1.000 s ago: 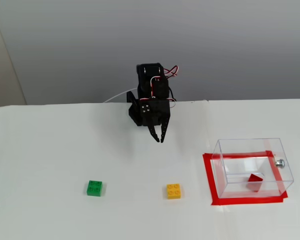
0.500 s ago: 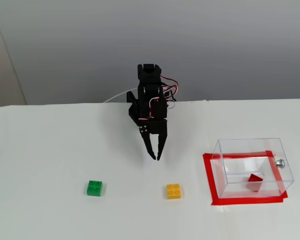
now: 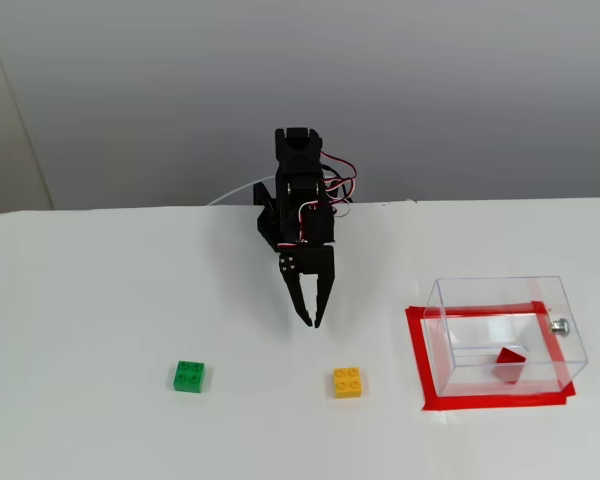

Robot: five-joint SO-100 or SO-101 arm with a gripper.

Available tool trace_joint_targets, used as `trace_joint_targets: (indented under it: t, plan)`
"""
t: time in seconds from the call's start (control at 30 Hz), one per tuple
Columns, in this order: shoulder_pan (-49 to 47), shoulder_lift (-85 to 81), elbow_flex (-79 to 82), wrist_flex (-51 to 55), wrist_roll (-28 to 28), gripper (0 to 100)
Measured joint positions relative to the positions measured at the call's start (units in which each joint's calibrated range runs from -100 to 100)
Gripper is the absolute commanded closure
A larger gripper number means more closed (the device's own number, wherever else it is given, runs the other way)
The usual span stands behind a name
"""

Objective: Pick the red lego brick and place it into the transparent box

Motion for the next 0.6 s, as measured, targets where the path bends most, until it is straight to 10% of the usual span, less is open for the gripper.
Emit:
trace_joint_targets:
  t: [0.6]
  plan:
    - [0.0, 0.0, -4.68, 24.34, -0.1, 98]
